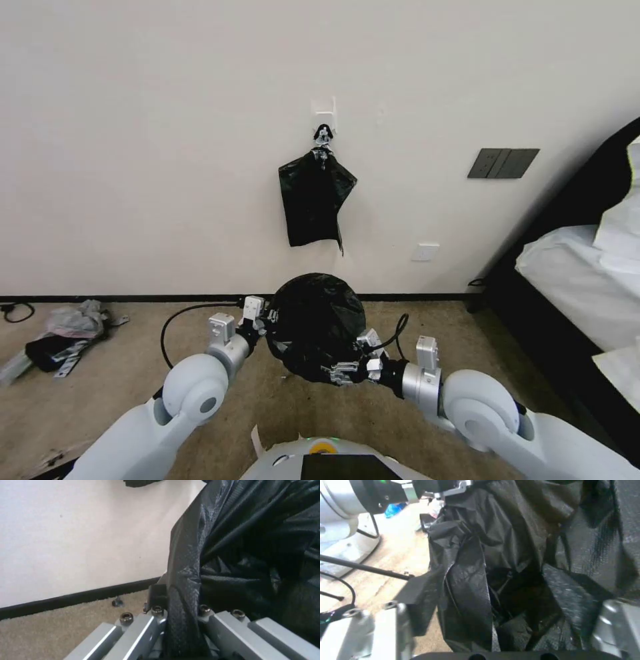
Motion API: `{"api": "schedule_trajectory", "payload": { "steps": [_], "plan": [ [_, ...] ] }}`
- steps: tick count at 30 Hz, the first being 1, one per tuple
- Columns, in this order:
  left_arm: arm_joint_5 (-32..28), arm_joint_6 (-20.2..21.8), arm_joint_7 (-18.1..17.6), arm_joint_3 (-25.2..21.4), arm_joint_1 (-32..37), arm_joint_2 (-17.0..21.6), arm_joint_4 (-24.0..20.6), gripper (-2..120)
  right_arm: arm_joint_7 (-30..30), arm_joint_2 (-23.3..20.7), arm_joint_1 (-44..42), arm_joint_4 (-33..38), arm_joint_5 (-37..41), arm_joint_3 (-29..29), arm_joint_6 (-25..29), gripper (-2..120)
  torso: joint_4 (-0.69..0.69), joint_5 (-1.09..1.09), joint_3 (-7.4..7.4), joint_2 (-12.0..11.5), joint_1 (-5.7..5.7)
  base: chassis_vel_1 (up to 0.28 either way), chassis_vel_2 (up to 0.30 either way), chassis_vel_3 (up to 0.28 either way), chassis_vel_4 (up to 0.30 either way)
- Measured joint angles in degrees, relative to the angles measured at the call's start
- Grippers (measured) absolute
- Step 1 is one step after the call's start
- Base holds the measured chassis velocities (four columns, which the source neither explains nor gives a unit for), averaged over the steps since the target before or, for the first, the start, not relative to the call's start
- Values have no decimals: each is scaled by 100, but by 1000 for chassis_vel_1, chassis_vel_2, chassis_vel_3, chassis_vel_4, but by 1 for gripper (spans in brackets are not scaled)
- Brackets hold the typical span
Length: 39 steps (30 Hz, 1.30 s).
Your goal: Place a trash bag onto the trash bin.
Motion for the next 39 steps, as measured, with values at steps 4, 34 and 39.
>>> {"api": "schedule_trajectory", "payload": {
  "steps": [4,34,39],
  "plan": [
    [1,0,2,15,-3,-12,19,1,-60,-12,30,40,-14,-23,-42,59,0,0,0,0,0,0,0,0,0],
    [-1907,203,-1269,-14,-416,-380,148,1,-1327,268,-666,42,-2843,-172,1315,0,-1,0,0,0,0,0,0,0,0],
    [-2239,203,-1476,-111,-453,-405,148,1,-1536,578,-669,-185,-3485,-312,1562,0,0,0,0,0,0,0,0,0,0]
  ]
}}
